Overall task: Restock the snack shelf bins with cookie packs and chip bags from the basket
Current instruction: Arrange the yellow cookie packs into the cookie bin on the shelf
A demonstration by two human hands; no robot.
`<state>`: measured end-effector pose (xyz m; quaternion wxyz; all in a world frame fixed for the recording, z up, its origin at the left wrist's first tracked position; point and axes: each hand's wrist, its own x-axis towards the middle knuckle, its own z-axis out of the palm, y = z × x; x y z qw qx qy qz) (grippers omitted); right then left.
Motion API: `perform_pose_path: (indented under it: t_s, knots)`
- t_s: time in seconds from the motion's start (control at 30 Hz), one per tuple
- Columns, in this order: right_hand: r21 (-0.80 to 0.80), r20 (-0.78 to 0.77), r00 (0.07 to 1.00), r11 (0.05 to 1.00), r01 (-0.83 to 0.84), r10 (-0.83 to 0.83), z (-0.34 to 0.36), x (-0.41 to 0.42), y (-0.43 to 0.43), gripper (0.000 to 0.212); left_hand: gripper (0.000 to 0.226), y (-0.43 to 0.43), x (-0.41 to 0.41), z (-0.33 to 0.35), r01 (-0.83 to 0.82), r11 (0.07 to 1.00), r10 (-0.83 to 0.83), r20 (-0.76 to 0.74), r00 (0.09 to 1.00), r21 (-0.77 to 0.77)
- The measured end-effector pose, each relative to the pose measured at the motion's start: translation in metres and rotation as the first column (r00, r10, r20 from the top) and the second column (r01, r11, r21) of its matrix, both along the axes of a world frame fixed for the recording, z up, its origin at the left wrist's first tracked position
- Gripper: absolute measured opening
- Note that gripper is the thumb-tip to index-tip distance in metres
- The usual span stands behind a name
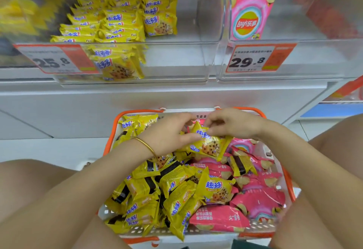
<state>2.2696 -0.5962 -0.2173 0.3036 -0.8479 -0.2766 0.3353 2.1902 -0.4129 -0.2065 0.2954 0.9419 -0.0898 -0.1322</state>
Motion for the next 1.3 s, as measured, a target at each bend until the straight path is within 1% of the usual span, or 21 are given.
perform_pose_path:
  t_s: [0.03, 0.1, 0.17, 0.23, 0.3, 0.33, 0.37, 0.4, 0.43, 0.47, 0.5, 0.53, 0.57, 0.6, 0.63, 0.7, 0.8, 0.9, 1.0, 1.17, 1.3]
  knots:
    - [0.077, -0.049, 0.997, 0.995, 0.060, -0.056, 0.007, -0.003, 0.002, 0.013, 0.047, -0.001, 0.001, 0.001, -0.031, 0.999, 0.030, -0.020, 0.999, -0.041]
    - [0.173, -0.128, 0.987, 0.978, 0.120, -0.098, 0.023, -0.007, 0.004, 0.013, 0.043, 0.001, 0.004, 0.005, -0.103, 0.982, 0.102, -0.015, 0.995, -0.160]
    - [0.198, -0.144, 0.986, 0.974, 0.107, -0.079, 0.043, -0.010, 0.007, 0.025, 0.040, 0.005, 0.006, 0.021, -0.159, 0.927, 0.173, 0.010, 0.985, -0.341]
    - [0.188, 0.000, 0.998, 0.981, 0.055, -0.055, 0.077, -0.011, 0.016, 0.034, 0.039, 0.014, 0.011, 0.047, -0.165, 0.860, 0.225, 0.068, 0.972, -0.483]
    - [0.254, 0.130, 0.986, 0.965, 0.065, -0.101, 0.118, -0.006, 0.030, 0.033, 0.037, 0.029, 0.019, 0.077, -0.144, 0.820, 0.301, 0.203, 0.932, -0.554]
    - [0.322, 0.165, 0.975, 0.942, 0.092, -0.151, 0.139, -0.001, 0.040, 0.038, 0.035, 0.037, 0.024, 0.089, -0.152, 0.802, 0.377, 0.292, 0.879, -0.578]
    - [0.393, 0.183, 0.962, 0.912, 0.117, -0.203, 0.159, 0.007, 0.049, 0.042, 0.031, 0.047, 0.030, 0.101, -0.179, 0.785, 0.470, 0.381, 0.796, -0.593]
    - [0.445, 0.197, 0.950, 0.886, 0.133, -0.241, 0.175, 0.017, 0.060, 0.041, 0.028, 0.057, 0.037, 0.110, -0.222, 0.779, 0.547, 0.463, 0.698, -0.586]
    - [0.473, 0.225, 0.935, 0.870, 0.141, -0.273, 0.187, 0.029, 0.073, 0.035, 0.025, 0.068, 0.042, 0.115, -0.276, 0.790, 0.585, 0.539, 0.606, -0.547]
    - [0.457, 0.294, 0.906, 0.877, 0.147, -0.305, 0.193, 0.043, 0.088, 0.031, 0.024, 0.078, 0.047, 0.114, -0.338, 0.822, 0.568, 0.619, 0.543, -0.458]
    - [0.379, 0.412, 0.855, 0.913, 0.153, -0.314, 0.194, 0.060, 0.104, 0.031, 0.025, 0.088, 0.051, 0.110, -0.396, 0.860, 0.498, 0.695, 0.518, -0.321]
    - [0.242, 0.547, 0.791, 0.956, 0.163, -0.273, 0.190, 0.077, 0.120, 0.032, 0.030, 0.096, 0.054, 0.103, -0.441, 0.883, 0.400, 0.747, 0.531, -0.159]
    - [0.087, 0.662, 0.723, 0.978, 0.188, -0.197, 0.182, 0.094, 0.135, 0.033, 0.036, 0.101, 0.055, 0.095, -0.470, 0.882, 0.307, 0.772, 0.557, -0.012]
    - [-0.049, 0.731, 0.675, 0.978, 0.202, -0.103, 0.170, 0.108, 0.148, 0.034, 0.041, 0.103, 0.055, 0.089, -0.489, 0.868, 0.241, 0.786, 0.569, 0.087]
    - [-0.148, 0.754, 0.657, 0.968, 0.205, -0.024, 0.156, 0.120, 0.159, 0.033, 0.043, 0.104, 0.054, 0.084, -0.498, 0.857, 0.202, 0.801, 0.564, 0.135]
    - [-0.237, 0.733, 0.679, 0.950, 0.203, 0.039, 0.129, 0.137, 0.175, 0.029, 0.043, 0.103, 0.052, 0.081, -0.504, 0.854, 0.184, 0.828, 0.529, 0.132]
    - [-0.210, 0.742, 0.670, 0.953, 0.218, 0.010, 0.113, 0.149, 0.186, 0.026, 0.041, 0.101, 0.051, 0.081, -0.508, 0.854, 0.168, 0.869, 0.465, 0.107]
    - [-0.164, 0.777, 0.630, 0.970, 0.180, 0.014, 0.113, 0.153, 0.190, 0.026, 0.038, 0.100, 0.051, 0.082, -0.497, 0.861, 0.165, 0.867, 0.471, 0.106]
    - [-0.176, 0.763, 0.643, 0.979, 0.102, 0.070, 0.113, 0.156, 0.188, 0.031, 0.037, 0.099, 0.052, 0.083, -0.497, 0.860, 0.163, 0.864, 0.476, 0.112]
    - [-0.200, 0.787, 0.611, 0.972, 0.121, 0.086, 0.113, 0.158, 0.185, 0.031, 0.036, 0.100, 0.051, 0.081, -0.497, 0.861, 0.162, 0.867, 0.471, 0.109]
    - [-0.226, 0.786, 0.610, 0.965, 0.136, 0.099, 0.113, 0.152, 0.189, 0.035, 0.037, 0.101, 0.051, 0.080, -0.488, 0.868, 0.172, 0.870, 0.463, 0.088]
